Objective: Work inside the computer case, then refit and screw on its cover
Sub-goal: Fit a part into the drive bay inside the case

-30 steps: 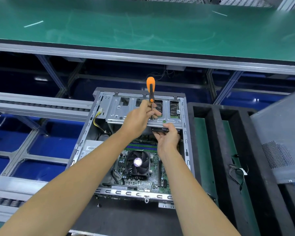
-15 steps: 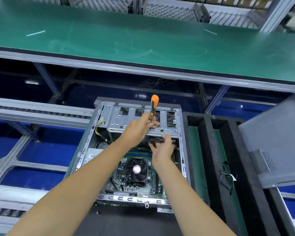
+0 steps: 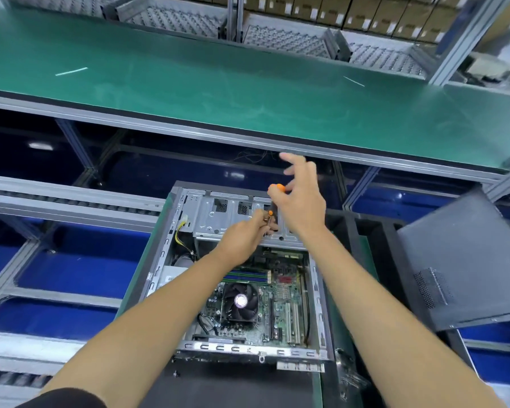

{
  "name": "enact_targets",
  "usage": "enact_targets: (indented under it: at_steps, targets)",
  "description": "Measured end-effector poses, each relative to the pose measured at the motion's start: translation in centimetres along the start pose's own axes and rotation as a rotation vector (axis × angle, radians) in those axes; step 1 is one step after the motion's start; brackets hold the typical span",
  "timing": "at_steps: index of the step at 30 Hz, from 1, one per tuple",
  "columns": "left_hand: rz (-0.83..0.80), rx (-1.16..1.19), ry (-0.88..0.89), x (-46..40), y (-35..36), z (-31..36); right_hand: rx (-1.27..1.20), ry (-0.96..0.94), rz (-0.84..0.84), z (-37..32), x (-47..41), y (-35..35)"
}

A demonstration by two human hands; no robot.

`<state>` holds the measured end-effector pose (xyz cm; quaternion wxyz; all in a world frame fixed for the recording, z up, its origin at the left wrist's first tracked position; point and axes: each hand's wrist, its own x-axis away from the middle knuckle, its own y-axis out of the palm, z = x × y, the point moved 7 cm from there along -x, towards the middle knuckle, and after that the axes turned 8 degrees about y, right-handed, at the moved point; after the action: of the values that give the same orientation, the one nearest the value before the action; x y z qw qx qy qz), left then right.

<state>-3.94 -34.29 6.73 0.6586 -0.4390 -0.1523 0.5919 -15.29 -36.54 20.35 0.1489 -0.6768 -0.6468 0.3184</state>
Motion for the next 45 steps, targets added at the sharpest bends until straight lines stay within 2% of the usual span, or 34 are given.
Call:
enact_targets:
  at_steps: [3,6,9,13,15,18,21,23,26,30,33,37,40,45]
  targets:
    - [-0.074,-0.004,-0.062,0.0,0.3,-0.1,0.535,-0.167,-0.371,-0.1,-2.6,1.9]
    - [-0.077,0.038,-0.097,0.2,0.4,0.2,0.638,-0.175,-0.615,0.4,-2.8,3.4]
    - [0.108,0.133,-0.182,0.8,-0.1,0.9,0.613,-0.203,-0.665,-0.4,-2.7,3.8]
    - [0.55,0.157,-0.629,5.6,0.4,1.2,0.593,-0.227,-0.697,-0.6,-2.8,4.4]
    - [0.602,0.297,-0.818,7.5,2.6,1.7,0.59,-0.228,-0.71,-0.3,-3.0,4.4]
    - [0.496,0.658,-0.996,7.4,6.6,1.6,0.586,-0.245,-0.717,-0.1,-3.4,4.3]
    - [0.307,1.011,-1.021,5.8,9.4,1.7,0.577,-0.27,-0.726,0.3,-3.5,4.2]
    - [0.337,1.214,-1.016,5.0,9.9,1.6,0.578,-0.293,-0.734,0.4,-3.6,4.1]
    - [0.444,1.336,-1.02,4.9,10.9,1.0,0.602,-0.341,-0.752,0.4,-3.5,4.2]
    - [0.494,1.353,-1.018,5.3,11.9,0.1,0.621,-0.417,-0.751,0.0,-3.5,4.5]
    - [0.546,1.371,-0.938,5.0,10.8,0.6,0.616,-0.447,-0.758,-0.1,-3.7,4.7]
    - [0.548,1.422,-0.948,5.0,11.0,0.3,0.69,-0.555,-0.785,-0.5,-3.9,4.7]
    - [0.576,1.371,-0.925,4.9,10.8,0.0,0.739,-0.665,-0.807,-1.2,-3.8,4.5]
    - [0.582,1.321,-0.9,4.8,10.6,-0.3,0.861,-0.718,-0.756,-1.8,-3.7,4.9]
